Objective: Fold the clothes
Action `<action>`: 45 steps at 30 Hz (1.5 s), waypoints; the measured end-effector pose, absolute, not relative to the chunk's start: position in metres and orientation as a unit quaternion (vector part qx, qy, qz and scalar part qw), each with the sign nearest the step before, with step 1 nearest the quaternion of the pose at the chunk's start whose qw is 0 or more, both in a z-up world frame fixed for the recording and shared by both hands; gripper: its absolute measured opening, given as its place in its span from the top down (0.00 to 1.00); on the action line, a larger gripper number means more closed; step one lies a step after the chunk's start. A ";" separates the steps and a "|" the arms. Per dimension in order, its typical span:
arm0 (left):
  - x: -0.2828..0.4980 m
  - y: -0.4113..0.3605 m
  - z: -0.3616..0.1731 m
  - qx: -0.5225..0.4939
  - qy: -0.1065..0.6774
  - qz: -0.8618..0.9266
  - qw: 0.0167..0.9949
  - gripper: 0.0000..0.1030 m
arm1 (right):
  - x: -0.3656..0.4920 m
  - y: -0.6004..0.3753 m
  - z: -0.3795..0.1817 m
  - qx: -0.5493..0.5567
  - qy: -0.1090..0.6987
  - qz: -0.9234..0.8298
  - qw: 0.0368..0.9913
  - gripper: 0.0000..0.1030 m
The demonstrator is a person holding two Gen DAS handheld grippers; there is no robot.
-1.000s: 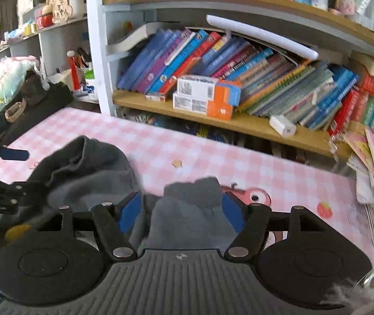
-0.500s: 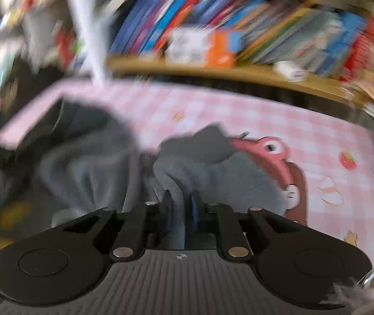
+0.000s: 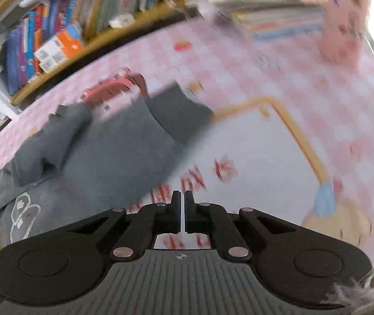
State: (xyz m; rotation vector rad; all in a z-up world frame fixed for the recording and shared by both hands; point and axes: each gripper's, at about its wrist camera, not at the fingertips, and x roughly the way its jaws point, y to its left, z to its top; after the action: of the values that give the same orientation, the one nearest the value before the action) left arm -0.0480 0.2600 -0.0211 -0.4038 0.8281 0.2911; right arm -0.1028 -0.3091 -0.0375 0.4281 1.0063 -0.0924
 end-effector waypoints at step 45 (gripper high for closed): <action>0.041 0.164 0.031 0.008 0.355 -0.012 0.935 0.58 | 0.008 -0.223 0.024 -0.027 0.406 0.148 0.901 0.46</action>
State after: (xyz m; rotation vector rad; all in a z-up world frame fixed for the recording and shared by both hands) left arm 0.0413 0.1636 0.0312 0.0165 0.7258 -0.0238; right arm 0.0085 -0.2231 0.0240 -0.0567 0.8404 0.3069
